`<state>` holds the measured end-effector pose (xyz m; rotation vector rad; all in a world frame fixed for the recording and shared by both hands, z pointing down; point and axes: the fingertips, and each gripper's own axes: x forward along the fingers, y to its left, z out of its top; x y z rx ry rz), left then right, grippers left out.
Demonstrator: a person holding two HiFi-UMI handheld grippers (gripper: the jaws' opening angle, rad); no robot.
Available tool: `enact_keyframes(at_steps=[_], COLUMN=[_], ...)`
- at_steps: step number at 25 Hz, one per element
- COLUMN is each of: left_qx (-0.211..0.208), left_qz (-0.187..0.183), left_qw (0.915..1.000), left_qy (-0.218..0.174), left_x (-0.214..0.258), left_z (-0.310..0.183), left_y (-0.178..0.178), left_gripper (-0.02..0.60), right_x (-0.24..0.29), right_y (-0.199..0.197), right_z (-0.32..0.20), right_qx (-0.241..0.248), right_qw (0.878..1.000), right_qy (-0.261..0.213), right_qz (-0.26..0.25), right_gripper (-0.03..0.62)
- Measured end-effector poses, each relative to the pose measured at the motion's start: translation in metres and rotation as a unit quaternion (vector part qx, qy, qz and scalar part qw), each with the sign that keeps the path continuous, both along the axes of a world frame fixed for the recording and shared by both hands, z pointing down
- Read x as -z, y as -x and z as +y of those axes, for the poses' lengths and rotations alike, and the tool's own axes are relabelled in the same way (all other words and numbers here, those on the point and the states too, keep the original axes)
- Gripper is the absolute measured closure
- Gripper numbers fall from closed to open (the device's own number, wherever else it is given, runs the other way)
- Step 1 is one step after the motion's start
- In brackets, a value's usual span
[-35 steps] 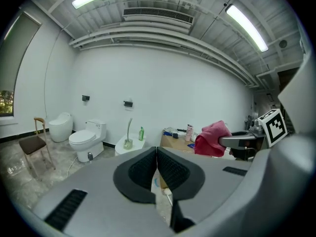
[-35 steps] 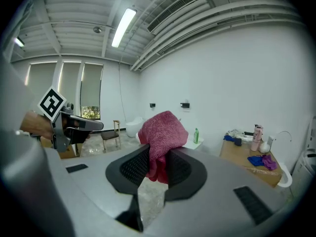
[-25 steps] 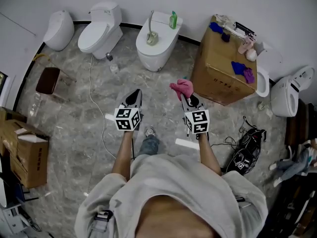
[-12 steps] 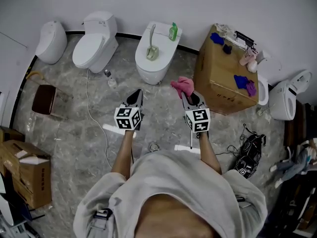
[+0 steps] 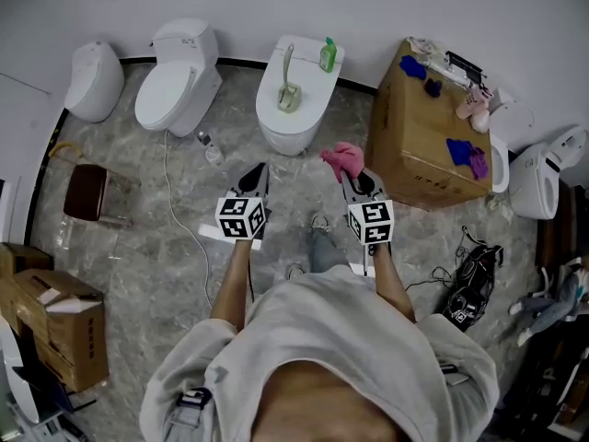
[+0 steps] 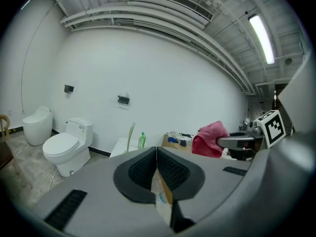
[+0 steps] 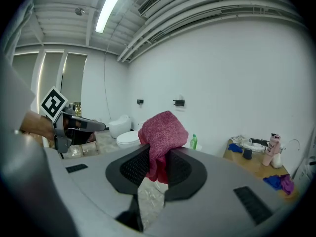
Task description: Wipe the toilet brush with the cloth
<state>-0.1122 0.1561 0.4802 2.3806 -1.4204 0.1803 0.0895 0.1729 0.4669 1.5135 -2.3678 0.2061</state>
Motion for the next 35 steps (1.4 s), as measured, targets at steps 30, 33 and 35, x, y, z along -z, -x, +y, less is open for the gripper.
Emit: enact_keyframes(at_steps=[30, 33, 35], left_qx=[0.073, 0.074, 0.074], left_qz=[-0.026, -0.030, -0.033], left_qw=[0.9969, 0.9966, 0.9964], left_qy=[0.015, 0.021, 0.026], left_x=[-0.008, -0.013, -0.017], left_z=[-0.302, -0.317, -0.323], left_y=[-0.013, -0.016, -0.017], left_gripper=[0.559, 0.559, 0.560], right_x=[-0.010, -0.014, -0.016], right_y=[0.004, 0.002, 0.002], right_z=[-0.346, -0.366, -0.375], right_qx=[0.086, 0.088, 0.087], right_qw=[0.996, 0.995, 0.995], right_qy=[0.010, 0.017, 0.023], right_qz=[-0.036, -0.042, -0.053], right_gripper=[0.505, 0.505, 0.505])
